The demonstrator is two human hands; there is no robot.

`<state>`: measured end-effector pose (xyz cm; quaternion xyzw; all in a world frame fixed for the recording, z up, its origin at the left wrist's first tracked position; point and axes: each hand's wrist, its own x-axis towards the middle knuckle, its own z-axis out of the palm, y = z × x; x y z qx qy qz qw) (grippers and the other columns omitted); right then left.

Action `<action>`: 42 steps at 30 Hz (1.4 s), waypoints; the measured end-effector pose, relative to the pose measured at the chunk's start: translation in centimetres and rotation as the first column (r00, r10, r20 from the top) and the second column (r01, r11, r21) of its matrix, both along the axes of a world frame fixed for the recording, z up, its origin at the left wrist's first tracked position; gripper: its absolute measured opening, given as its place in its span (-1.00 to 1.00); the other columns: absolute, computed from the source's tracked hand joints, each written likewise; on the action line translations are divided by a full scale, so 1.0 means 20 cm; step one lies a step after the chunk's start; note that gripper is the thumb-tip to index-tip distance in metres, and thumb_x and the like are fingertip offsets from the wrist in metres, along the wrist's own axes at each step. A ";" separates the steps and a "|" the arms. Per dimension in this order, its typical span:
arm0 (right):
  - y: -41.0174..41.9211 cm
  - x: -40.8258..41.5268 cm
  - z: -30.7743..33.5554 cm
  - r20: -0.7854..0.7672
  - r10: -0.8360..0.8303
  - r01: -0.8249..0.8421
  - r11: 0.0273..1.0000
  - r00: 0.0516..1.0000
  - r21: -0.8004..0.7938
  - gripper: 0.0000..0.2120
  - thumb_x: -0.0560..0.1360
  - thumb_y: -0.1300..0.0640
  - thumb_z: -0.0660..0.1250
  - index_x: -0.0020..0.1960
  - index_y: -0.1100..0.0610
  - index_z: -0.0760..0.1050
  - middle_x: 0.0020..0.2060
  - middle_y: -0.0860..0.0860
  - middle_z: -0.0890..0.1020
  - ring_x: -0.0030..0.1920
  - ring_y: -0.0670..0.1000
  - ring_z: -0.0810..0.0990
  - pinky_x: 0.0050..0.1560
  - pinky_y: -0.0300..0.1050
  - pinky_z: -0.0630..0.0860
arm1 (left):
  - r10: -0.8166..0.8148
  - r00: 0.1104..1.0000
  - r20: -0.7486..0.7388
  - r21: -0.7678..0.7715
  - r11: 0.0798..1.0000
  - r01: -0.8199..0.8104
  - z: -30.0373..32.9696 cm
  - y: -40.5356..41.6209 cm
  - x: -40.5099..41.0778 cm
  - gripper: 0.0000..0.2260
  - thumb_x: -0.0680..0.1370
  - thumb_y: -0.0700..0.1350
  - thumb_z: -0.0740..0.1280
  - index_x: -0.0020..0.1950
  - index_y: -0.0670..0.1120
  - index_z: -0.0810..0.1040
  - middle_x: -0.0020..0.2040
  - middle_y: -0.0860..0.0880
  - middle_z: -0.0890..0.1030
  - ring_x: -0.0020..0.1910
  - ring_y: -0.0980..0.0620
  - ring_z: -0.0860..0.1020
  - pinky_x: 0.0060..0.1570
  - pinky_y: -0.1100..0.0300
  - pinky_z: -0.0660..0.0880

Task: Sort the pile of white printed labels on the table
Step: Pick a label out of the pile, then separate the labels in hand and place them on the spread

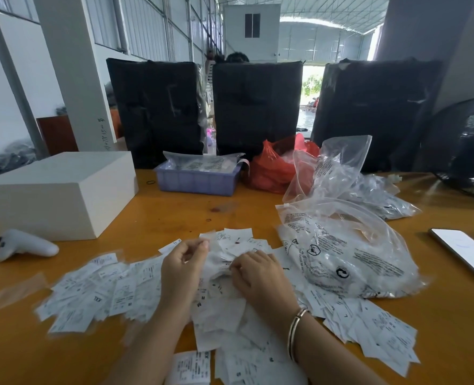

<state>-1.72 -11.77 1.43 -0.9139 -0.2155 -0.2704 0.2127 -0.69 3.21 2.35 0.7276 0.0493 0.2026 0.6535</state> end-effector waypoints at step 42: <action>-0.13 0.01 0.01 -0.432 0.350 0.223 0.502 0.831 0.836 -0.90 0.50 0.09 0.36 -0.17 -0.03 0.63 -0.44 -0.02 0.57 -0.42 -0.09 0.49 -0.33 -0.19 0.43 | -0.458 0.879 -0.135 0.115 0.874 0.473 0.02 -0.04 -0.05 -0.90 0.49 -0.09 0.42 -0.20 0.07 0.70 -0.19 0.11 0.71 -0.19 0.19 0.64 -0.25 0.47 0.46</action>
